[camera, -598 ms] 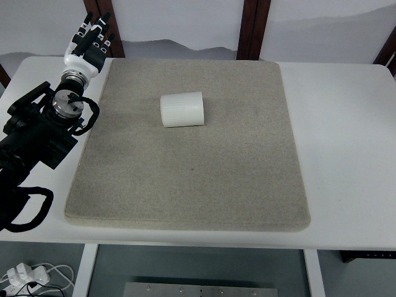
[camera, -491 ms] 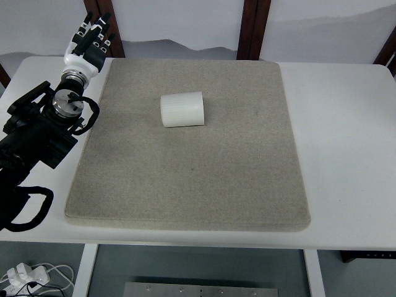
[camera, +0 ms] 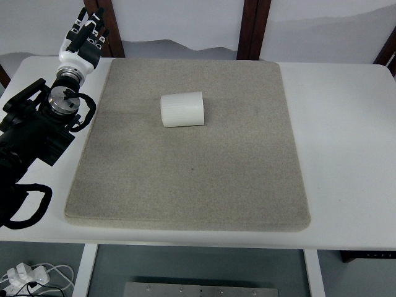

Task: Flip white cup upright
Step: 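Raise the left hand and swing it toward the white cup, then lower the left hand over the lying white cup, fingers reaching down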

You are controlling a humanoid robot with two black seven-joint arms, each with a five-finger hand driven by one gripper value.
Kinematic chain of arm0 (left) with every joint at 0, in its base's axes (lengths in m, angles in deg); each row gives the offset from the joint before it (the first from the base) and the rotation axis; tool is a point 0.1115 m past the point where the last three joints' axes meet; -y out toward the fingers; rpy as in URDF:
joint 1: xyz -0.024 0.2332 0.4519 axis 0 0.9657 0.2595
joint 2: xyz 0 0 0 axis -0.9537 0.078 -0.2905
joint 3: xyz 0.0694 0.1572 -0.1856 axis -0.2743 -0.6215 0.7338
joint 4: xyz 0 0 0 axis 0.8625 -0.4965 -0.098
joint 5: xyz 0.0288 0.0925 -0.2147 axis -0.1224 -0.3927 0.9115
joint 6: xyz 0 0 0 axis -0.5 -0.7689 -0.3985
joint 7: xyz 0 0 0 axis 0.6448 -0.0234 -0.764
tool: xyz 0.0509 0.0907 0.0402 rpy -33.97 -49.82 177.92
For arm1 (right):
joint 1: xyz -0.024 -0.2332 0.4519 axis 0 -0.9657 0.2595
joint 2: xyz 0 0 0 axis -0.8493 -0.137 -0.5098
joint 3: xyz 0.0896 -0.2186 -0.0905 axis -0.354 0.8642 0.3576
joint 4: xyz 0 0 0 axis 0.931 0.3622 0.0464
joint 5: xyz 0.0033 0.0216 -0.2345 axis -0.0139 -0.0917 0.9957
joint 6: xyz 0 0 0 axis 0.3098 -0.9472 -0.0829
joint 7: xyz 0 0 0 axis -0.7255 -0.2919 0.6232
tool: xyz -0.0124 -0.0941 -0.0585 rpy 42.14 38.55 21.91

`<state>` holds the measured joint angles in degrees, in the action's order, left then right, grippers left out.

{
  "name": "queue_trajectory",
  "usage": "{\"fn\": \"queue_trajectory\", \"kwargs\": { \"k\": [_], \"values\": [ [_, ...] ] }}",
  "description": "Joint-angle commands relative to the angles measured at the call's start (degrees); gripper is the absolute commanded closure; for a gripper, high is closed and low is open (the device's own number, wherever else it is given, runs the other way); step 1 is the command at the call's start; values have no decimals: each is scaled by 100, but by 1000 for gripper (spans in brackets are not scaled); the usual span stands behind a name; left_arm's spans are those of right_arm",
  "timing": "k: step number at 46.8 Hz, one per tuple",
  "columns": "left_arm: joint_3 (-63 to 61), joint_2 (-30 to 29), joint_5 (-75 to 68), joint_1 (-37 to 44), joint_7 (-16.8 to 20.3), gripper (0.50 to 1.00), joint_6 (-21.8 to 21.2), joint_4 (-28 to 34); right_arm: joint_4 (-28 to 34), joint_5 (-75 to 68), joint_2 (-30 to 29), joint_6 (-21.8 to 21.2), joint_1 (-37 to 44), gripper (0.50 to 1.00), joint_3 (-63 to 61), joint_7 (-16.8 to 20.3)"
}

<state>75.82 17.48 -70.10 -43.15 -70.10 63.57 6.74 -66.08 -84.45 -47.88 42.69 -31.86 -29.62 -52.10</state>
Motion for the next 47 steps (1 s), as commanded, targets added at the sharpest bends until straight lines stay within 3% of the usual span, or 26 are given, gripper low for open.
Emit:
{"fn": "queue_trajectory", "kwargs": {
  "k": [1,18,28,47],
  "values": [
    [-90,-23,-41,-34,0,504,15,-22,0,0,0,0,0,548,0,0],
    [-477,-32,-1744,-219,0,506,120,-224,0,0,0,0,0,548,0,0],
    [-741,-260,-3802,-192,211,510,138,-1120,0,0,0,0,0,548,0,0],
    [-1390,-902,-6579,-333,105,508,-65,-2500,0,0,0,0,0,548,0,0]
  ]
}}
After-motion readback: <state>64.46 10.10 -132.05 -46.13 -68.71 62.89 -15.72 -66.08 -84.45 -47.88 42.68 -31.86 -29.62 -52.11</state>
